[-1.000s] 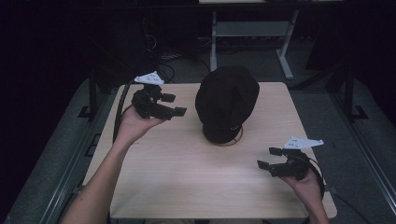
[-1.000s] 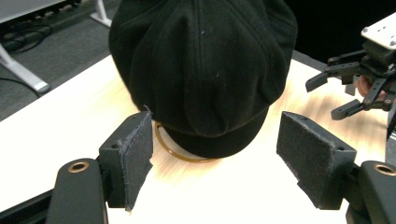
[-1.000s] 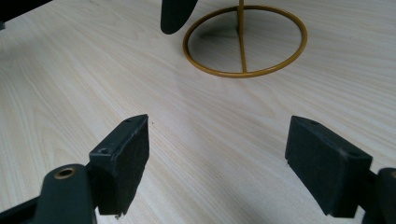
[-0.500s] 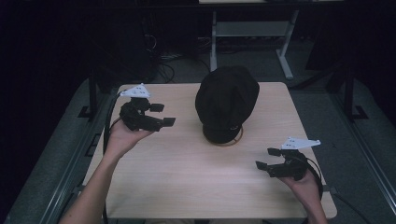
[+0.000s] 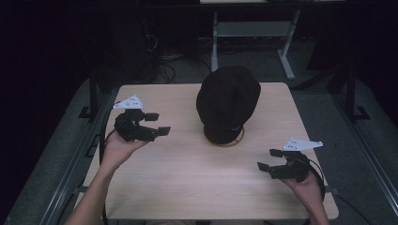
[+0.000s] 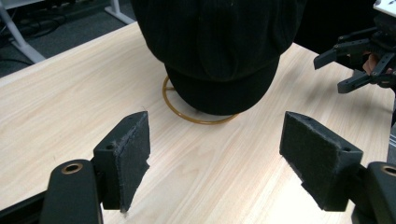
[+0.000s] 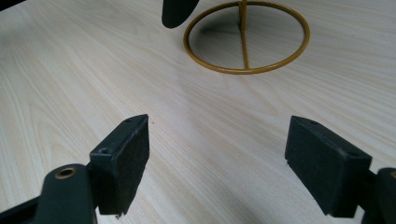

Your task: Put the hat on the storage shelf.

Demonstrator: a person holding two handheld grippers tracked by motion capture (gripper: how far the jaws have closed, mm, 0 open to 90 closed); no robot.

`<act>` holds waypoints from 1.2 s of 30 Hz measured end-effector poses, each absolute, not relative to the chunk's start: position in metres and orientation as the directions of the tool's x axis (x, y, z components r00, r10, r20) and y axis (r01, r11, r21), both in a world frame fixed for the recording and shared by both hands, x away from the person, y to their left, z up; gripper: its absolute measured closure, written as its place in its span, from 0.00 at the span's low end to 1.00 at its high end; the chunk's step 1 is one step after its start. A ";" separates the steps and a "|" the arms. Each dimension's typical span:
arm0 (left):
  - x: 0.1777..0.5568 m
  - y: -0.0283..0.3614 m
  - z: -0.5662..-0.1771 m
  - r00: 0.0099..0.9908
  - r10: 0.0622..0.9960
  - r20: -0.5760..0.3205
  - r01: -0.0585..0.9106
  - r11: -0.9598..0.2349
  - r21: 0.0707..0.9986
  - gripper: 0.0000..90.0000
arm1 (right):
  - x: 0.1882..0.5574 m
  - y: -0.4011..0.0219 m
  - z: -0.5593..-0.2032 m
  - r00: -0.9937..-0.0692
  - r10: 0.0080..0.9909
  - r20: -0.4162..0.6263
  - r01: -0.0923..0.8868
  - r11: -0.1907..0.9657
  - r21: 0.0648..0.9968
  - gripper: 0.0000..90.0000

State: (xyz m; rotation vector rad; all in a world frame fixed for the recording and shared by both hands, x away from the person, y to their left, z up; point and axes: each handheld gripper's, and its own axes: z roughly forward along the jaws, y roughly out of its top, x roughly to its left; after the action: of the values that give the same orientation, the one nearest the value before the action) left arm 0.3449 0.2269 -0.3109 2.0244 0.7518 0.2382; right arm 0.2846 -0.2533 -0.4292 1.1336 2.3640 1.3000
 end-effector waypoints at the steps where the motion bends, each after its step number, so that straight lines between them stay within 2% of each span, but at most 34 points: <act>1: 0.344 0.228 -0.312 0.794 0.596 -0.124 0.414 -0.379 0.828 0.26 | 0.284 -0.253 -0.429 -0.680 0.714 0.167 0.523 0.314 0.792 0.24; 26: 0.304 0.255 -0.346 0.757 0.647 -0.085 0.409 -0.370 0.834 0.26 | 0.272 -0.251 -0.433 -0.681 0.716 0.156 0.520 0.322 0.791 0.24; 36: 0.296 0.265 -0.361 0.741 0.665 -0.094 0.422 -0.352 0.835 0.26 | 0.271 -0.251 -0.434 -0.680 0.716 0.158 0.524 0.325 0.787 0.24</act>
State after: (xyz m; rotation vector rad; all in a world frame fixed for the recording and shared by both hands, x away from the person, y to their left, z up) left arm 0.2961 0.2646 -0.3610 1.9978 0.8247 0.3248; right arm 0.2713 -0.2510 -0.4337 1.1299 2.3705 1.2808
